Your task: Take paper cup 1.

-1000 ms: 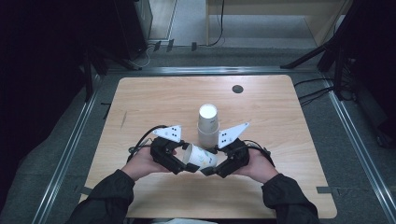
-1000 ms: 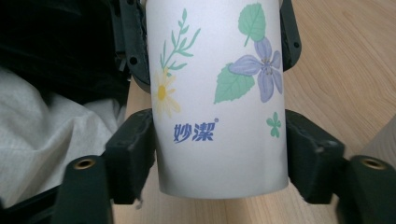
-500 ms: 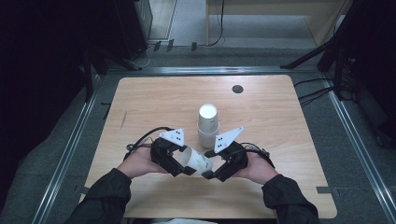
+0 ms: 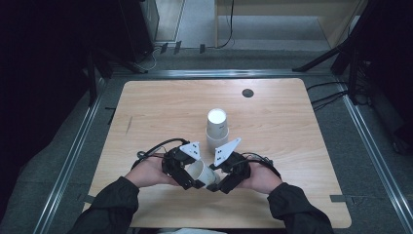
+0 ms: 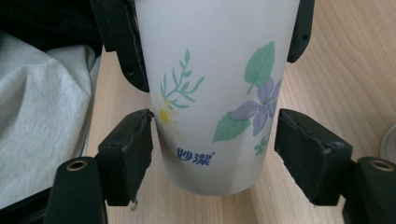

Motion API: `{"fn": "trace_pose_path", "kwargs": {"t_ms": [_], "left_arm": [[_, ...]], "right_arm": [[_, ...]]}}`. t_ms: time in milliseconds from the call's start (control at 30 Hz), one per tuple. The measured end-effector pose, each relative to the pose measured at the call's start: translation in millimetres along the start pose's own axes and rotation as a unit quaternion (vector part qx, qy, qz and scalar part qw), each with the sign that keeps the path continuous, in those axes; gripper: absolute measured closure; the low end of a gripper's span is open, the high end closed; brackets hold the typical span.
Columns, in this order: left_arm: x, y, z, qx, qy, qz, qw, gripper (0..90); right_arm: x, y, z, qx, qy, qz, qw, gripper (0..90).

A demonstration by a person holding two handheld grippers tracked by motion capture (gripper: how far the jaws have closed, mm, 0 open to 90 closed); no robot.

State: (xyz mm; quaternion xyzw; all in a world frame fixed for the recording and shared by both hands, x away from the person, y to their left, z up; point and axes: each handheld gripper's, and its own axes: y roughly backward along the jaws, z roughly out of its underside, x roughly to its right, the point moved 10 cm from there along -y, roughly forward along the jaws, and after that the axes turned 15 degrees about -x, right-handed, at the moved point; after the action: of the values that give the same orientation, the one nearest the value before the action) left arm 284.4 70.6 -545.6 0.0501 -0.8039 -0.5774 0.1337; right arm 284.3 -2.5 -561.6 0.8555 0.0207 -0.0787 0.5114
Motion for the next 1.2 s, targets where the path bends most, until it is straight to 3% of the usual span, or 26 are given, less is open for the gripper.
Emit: {"fn": "trace_pose_path", "kwargs": {"t_ms": [300, 433, 633, 767, 933, 1067, 1200], "left_arm": [[2.3, -3.4, 0.8, -0.006, -0.011, 0.003, 0.9999, 22.8], [1.9, -0.8, -1.3, 0.007, -0.018, -0.005, 0.9998, 18.2], [-1.7, 8.2, -3.7, 0.038, -0.003, 0.0, 0.9993, 11.8], [-6.7, 18.2, -6.2, 0.074, 0.011, 0.001, 0.9972, 10.9], [-9.0, 31.2, -10.8, 0.126, 0.02, 0.007, 0.9919, 11.1], [-9.8, 38.0, -12.9, 0.15, 0.026, 0.005, 0.9884, 11.4], [-9.2, 42.8, -15.6, 0.172, 0.037, 0.027, 0.984, 12.3]], "right_arm": [[-3.7, -9.3, -1.9, -0.011, 0.006, -0.008, 0.9999, 33.4], [-2.8, -6.7, -2.5, -0.006, 0.005, -0.004, 1.0, 33.3], [0.1, 2.2, -2.9, 0.009, -0.001, -0.001, 1.0, 33.3], [2.0, 10.1, -4.6, 0.026, -0.005, 0.002, 0.9996, 33.3], [4.4, 19.8, -7.9, 0.055, -0.015, -0.001, 0.9984, 33.3], [5.9, 26.5, -10.2, 0.073, -0.022, -0.001, 0.9971, 33.3], [5.6, 33.1, -12.5, 0.091, -0.031, -0.004, 0.9954, 33.3]]}}
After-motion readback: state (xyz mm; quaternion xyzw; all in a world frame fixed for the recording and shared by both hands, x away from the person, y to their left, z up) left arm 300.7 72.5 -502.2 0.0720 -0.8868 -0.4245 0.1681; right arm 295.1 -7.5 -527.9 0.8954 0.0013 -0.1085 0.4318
